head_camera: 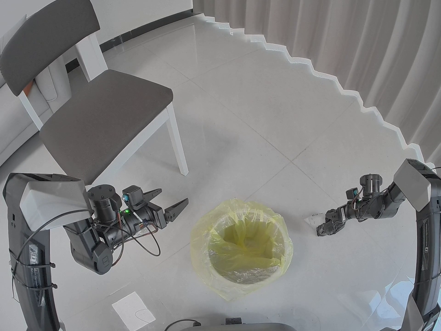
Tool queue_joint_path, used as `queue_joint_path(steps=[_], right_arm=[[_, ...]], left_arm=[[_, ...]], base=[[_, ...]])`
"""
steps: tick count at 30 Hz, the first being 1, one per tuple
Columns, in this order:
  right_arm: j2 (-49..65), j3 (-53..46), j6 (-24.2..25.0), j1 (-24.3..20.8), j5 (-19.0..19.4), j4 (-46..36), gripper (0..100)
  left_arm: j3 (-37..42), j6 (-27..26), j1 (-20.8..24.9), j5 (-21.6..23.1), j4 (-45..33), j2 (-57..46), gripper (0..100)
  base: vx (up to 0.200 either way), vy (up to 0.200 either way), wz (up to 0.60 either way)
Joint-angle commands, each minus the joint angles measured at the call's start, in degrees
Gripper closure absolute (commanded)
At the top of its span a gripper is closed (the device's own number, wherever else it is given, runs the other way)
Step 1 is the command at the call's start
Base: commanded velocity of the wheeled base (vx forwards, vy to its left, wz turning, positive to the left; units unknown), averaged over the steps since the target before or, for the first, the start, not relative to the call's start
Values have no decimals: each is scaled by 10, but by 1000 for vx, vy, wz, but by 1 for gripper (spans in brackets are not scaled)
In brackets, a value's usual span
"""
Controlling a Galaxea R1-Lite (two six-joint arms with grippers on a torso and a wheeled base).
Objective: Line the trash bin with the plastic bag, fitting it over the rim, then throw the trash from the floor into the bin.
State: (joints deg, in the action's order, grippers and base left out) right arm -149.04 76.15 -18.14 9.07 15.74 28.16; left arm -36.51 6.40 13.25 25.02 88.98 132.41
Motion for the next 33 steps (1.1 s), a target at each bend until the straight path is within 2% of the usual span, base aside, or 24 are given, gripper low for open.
queue_joint_path(steps=[1, 10, 11, 27, 33], right_arm=[[-6, 26, -1, 0, 0, -20, 0], [-7, 69, -9, 0, 1, -111, 0], [-10, 77, -10, 0, 1, -122, 100], [-8, 86, -23, 5, 1, -141, 100], [44, 49, -29, 5, 3, -138, 100]], left_arm=[[-1, 0, -2, 0, 3, 7, 0], [4, 0, -1, -2, 9, 8, 0], [4, 0, -1, -2, 9, 8, 0], [7, -2, 0, -3, 10, 8, 0], [17, -2, 0, -2, 10, 15, 0]], base=[[0, 0, 0], [0, 0, 0], [0, 0, 0], [0, 0, 0], [0, 0, 0]])
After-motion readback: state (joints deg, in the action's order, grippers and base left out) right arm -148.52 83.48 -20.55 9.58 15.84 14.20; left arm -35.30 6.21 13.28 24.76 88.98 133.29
